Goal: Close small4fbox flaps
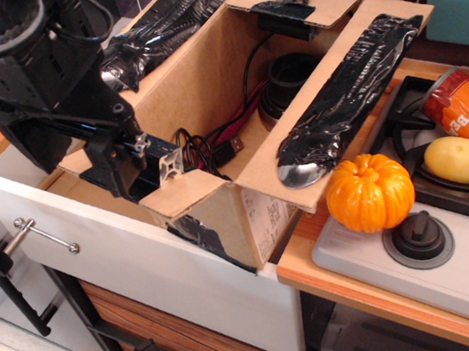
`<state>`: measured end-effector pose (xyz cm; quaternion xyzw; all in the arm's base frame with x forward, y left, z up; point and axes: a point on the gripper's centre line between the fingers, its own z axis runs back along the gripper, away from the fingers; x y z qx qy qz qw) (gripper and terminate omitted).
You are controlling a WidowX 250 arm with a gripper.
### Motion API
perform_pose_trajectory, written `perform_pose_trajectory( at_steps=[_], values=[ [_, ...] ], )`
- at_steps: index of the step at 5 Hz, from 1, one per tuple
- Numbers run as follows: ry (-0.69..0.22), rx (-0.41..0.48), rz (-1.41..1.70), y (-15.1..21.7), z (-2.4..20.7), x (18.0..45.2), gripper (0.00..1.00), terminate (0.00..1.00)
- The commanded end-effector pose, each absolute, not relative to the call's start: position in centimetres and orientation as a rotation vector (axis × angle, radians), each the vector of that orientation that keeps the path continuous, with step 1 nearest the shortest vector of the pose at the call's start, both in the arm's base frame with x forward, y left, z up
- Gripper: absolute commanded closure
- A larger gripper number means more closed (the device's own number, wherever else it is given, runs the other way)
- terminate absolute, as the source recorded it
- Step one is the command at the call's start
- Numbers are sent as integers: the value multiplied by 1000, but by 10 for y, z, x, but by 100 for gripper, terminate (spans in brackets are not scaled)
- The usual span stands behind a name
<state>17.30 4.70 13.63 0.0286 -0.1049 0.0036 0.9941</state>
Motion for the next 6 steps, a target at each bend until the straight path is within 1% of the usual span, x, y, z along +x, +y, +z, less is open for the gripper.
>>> perform_pose_trajectory(
  at_steps=[1,2,3,4,5,6],
  values=[
    [-210,57,7,47,136,173,0,0],
    [-202,78,31,46,152,168,0,0],
    [-211,83,61,47,154,159,0,0],
    [-208,72,65,46,150,153,0,0],
    [-213,23,72,47,129,155,0,0],
    [-192,-41,84,49,115,155,0,0]
  ],
)
